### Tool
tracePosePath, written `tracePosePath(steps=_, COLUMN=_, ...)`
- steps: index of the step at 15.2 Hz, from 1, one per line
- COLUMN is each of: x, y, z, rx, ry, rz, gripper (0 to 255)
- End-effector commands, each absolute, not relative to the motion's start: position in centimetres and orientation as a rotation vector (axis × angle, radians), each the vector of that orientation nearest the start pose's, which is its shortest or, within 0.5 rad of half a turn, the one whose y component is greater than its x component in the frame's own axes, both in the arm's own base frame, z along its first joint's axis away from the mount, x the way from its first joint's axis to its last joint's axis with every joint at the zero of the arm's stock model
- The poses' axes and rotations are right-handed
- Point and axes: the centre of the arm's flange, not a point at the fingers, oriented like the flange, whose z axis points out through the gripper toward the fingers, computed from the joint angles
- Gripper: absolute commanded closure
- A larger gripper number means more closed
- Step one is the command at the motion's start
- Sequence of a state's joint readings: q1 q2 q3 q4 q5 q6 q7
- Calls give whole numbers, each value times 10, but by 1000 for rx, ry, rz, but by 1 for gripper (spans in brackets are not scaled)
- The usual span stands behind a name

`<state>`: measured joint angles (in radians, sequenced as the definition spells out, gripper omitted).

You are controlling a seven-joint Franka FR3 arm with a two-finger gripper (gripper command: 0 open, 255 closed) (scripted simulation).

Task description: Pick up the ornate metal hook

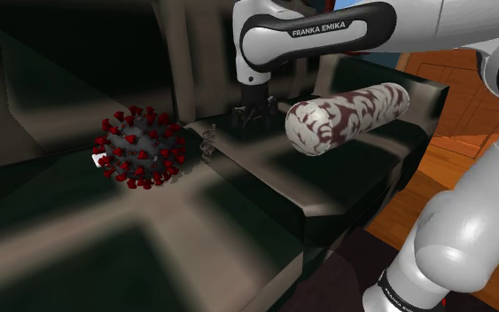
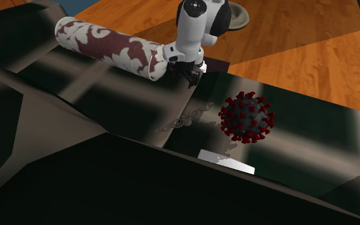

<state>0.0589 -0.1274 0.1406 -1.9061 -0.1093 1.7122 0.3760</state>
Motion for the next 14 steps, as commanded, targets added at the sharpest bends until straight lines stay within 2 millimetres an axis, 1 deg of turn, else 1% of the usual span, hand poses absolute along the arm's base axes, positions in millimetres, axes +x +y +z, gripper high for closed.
tracePosePath(steps=1, x=532, y=109, z=540, rx=-3272, ry=260, rz=41, gripper=0)
tracePosePath(steps=11, x=643, y=171, z=512, rx=-3284, ry=255, rz=4, gripper=0)
tracePosePath(steps=12, x=648, y=174, z=511, rx=-3285, ry=255, rz=2, gripper=0)
tracePosePath(steps=14, x=648, y=174, z=500, rx=-3285, ry=255, rz=2, gripper=0)
